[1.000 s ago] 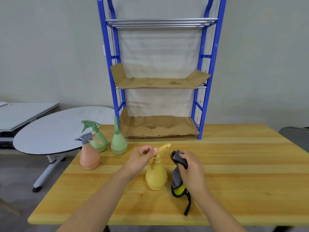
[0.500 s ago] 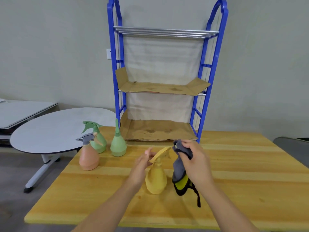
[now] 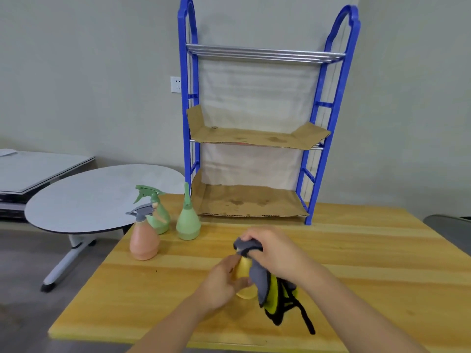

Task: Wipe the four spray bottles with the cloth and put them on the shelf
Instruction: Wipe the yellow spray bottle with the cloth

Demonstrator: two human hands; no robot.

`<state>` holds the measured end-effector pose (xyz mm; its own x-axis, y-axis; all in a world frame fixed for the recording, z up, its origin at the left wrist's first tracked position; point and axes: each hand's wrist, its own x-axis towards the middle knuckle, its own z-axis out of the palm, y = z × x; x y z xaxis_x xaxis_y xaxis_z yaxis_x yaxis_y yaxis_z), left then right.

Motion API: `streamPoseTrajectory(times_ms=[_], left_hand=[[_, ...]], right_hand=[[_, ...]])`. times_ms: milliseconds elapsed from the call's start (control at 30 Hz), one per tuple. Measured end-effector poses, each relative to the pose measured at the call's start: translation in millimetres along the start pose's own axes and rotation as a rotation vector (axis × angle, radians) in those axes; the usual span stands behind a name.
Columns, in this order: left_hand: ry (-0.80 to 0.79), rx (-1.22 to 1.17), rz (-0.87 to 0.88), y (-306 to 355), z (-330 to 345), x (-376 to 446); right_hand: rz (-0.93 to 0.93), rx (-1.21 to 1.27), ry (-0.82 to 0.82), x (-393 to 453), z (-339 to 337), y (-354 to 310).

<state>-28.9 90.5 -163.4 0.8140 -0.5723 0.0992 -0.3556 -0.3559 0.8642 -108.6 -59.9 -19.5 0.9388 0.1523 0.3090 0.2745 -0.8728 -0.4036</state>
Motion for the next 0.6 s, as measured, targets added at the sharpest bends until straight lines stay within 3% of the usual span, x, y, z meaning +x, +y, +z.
streamPoseTrajectory(times_ms=[133, 267, 333, 467, 600], left_hand=[[-0.030, 0.026, 0.012, 3, -3, 1], [-0.043, -0.013, -0.015, 1, -4, 0], [-0.047, -0.044, -0.032, 5, -8, 0], [-0.017, -0.529, -0.146, 17, -12, -7], [0.052, -0.844, -0.192, 32, -12, -16]], right_hand=[[0.161, 0.024, 0.271, 6, -3, 12], [0.073, 0.092, 0.103, -11, 8, 10], [0.119, 0.186, 0.163, -20, 5, 11], [0.287, 0.359, 0.469, -52, 8, 17], [0.307, 0.512, 0.488, -82, 33, 11]])
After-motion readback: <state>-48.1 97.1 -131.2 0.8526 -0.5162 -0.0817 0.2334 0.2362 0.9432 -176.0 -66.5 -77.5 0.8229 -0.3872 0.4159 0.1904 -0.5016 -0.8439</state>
